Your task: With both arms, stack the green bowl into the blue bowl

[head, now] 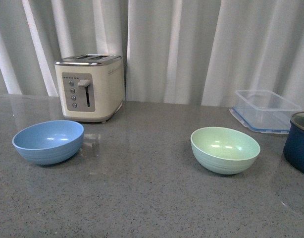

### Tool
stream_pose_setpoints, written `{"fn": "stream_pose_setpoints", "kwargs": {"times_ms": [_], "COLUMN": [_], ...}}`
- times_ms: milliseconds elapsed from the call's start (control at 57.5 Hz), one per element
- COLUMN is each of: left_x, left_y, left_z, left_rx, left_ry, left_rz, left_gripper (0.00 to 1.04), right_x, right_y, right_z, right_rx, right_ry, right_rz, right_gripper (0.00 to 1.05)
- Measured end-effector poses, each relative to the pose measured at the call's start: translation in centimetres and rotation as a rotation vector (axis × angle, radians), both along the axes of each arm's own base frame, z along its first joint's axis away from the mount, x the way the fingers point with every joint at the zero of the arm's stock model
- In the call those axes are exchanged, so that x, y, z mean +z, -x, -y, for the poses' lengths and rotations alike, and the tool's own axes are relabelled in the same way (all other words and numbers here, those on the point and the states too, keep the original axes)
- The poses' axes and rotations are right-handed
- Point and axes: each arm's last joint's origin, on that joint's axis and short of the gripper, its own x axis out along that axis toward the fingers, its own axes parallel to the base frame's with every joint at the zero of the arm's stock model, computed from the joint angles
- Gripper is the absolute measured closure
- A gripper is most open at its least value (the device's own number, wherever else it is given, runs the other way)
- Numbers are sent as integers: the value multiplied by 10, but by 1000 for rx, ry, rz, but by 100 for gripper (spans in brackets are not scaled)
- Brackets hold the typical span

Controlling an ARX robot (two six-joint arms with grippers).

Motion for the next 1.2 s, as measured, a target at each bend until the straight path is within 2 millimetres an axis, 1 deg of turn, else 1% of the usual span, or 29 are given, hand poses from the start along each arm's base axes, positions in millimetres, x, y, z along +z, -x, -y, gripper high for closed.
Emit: {"fn": "stream_pose_setpoints", "kwargs": {"times_ms": [783,887,922,991,1130,1200], "left_x": [0,-3,0,8,43,59], "left_y": [0,-4,-7,-12,-29,-43], "left_z": [0,1,2,2,0,-3], "left_rx": [1,222,269,264,269,290], "left_ry": [0,-10,-11,-3,48,65], "left_rz": [0,-92,-108,-106,-82,-87], "left_gripper": [7,7,7,7,7,7], "right_x": [0,0,0,0,0,0], "right_y": [0,0,0,0,0,0], "right_z": [0,0,0,0,0,0], "right_rx": [0,-1,-1,0,1,0], "right_ry": [0,0,0,0,0,0], "right_rz": [0,0,1,0,1,1], "right_gripper": [10,10,10,10,10,10]}}
